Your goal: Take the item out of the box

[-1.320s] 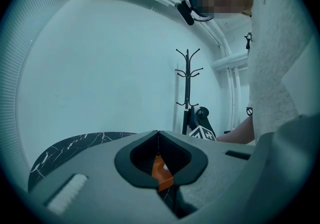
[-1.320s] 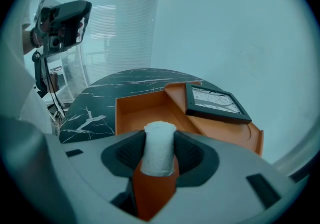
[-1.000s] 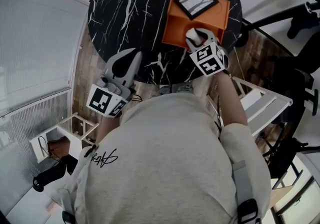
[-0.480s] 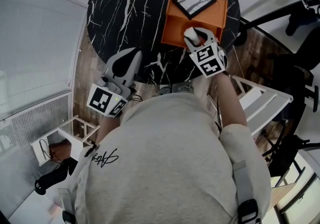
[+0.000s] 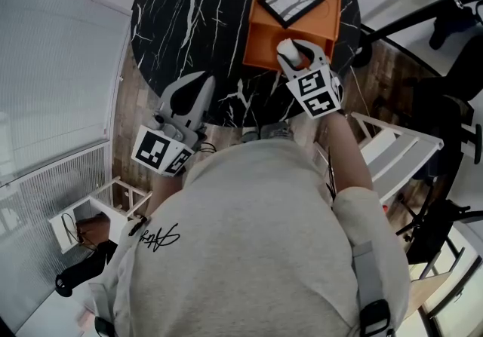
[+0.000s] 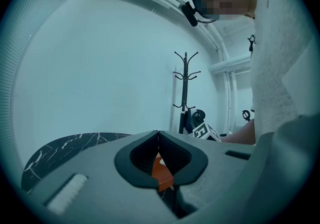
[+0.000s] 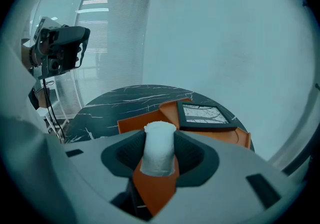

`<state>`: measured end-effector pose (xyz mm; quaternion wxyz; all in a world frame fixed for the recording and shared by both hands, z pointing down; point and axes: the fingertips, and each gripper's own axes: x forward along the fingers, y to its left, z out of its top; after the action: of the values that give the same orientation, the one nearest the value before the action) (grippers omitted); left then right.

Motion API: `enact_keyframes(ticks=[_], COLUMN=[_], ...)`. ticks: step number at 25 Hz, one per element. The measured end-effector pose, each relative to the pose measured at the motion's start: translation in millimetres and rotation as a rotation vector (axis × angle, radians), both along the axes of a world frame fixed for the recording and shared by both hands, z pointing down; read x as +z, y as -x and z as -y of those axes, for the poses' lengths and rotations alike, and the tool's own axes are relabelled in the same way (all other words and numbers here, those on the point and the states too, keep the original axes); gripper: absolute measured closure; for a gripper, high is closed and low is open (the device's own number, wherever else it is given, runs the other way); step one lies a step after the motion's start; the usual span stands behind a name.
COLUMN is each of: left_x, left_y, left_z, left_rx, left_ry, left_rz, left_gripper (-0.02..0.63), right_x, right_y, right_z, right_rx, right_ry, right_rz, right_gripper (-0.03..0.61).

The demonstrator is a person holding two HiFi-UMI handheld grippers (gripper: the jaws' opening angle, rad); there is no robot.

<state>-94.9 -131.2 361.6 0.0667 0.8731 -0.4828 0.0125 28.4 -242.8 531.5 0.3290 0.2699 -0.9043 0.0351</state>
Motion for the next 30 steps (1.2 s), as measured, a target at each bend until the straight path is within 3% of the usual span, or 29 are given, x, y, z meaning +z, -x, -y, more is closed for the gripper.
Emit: enact_keyframes(ticks=[30], left_x=[-7.3], left_y=[8.8], left_z=[-8.3], left_rx=[0.038], left_ry=[-0.027], left_rz=[0.013], left_gripper=[0.609], right_x=[-54.7], right_y=[-1.3], right_z=[-21.4], right_rx=[0.073], right_ry=[-0.126], right_rz=[0.141], right_gripper=[0.397])
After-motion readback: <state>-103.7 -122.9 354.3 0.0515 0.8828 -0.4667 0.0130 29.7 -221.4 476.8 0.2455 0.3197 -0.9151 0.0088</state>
